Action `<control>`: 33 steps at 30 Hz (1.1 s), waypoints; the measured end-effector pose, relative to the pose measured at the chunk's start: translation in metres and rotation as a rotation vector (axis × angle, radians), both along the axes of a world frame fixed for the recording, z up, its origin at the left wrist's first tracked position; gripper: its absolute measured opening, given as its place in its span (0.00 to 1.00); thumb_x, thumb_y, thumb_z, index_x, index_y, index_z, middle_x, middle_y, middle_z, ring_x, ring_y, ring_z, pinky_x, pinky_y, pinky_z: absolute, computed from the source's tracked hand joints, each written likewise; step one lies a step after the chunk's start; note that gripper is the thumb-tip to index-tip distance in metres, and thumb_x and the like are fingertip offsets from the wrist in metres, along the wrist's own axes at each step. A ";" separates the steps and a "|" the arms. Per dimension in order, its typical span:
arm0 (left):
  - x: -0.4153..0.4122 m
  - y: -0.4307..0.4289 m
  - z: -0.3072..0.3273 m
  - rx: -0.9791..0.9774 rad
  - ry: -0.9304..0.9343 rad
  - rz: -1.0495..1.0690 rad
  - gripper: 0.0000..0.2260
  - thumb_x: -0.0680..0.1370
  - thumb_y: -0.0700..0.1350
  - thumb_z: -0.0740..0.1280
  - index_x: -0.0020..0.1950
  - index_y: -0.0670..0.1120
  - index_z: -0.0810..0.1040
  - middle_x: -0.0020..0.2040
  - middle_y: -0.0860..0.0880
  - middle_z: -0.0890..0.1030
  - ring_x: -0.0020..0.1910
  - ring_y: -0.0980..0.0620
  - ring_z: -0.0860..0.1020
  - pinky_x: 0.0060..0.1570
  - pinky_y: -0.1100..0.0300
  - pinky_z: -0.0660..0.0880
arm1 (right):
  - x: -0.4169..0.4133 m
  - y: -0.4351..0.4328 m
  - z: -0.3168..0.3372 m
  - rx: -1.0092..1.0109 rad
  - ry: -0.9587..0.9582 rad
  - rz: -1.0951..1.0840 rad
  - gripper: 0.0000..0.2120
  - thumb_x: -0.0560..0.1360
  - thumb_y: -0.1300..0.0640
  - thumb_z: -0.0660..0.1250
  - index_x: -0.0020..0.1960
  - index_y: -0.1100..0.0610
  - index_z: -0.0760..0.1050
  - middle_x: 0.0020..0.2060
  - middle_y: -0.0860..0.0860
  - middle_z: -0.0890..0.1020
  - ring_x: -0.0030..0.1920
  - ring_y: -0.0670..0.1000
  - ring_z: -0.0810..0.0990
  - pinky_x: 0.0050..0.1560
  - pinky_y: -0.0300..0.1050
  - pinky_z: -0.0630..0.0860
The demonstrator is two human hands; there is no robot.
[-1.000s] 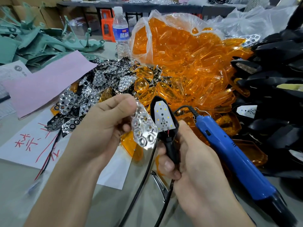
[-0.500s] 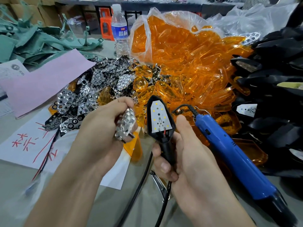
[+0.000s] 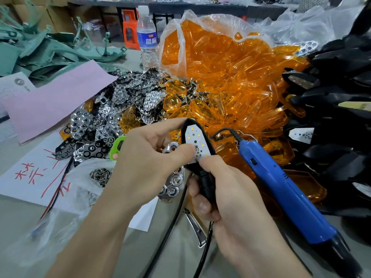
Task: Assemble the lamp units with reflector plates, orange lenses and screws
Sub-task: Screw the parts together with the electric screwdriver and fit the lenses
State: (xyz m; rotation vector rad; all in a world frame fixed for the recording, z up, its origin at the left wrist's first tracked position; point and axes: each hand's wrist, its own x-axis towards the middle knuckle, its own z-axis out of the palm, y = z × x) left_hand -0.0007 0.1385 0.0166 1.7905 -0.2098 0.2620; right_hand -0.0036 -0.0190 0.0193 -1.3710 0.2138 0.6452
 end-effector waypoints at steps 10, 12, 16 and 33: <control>0.001 -0.004 -0.001 0.016 0.007 0.119 0.17 0.69 0.50 0.75 0.48 0.75 0.83 0.35 0.36 0.76 0.28 0.52 0.65 0.25 0.53 0.61 | -0.026 0.020 -0.001 0.097 -0.056 -0.269 0.20 0.79 0.51 0.65 0.28 0.52 0.78 0.27 0.56 0.73 0.19 0.47 0.63 0.18 0.35 0.58; 0.000 -0.003 -0.001 0.005 0.018 0.103 0.17 0.70 0.50 0.75 0.49 0.74 0.83 0.35 0.36 0.77 0.28 0.53 0.66 0.26 0.54 0.62 | -0.026 0.020 0.002 0.102 -0.047 -0.289 0.18 0.79 0.53 0.66 0.31 0.56 0.77 0.28 0.57 0.73 0.18 0.46 0.64 0.18 0.34 0.58; 0.000 -0.001 -0.002 0.009 0.038 0.069 0.14 0.71 0.50 0.74 0.53 0.66 0.86 0.32 0.42 0.77 0.30 0.54 0.69 0.29 0.58 0.66 | -0.011 0.018 -0.002 -0.015 -0.081 -0.152 0.22 0.85 0.59 0.59 0.33 0.63 0.68 0.27 0.60 0.70 0.12 0.46 0.64 0.17 0.31 0.58; 0.002 -0.001 -0.002 -0.142 0.112 0.111 0.06 0.71 0.48 0.74 0.44 0.50 0.89 0.38 0.38 0.85 0.31 0.48 0.77 0.31 0.51 0.75 | -0.027 0.023 -0.010 0.107 -0.155 -0.196 0.19 0.80 0.49 0.66 0.31 0.51 0.79 0.26 0.55 0.77 0.21 0.49 0.69 0.20 0.35 0.61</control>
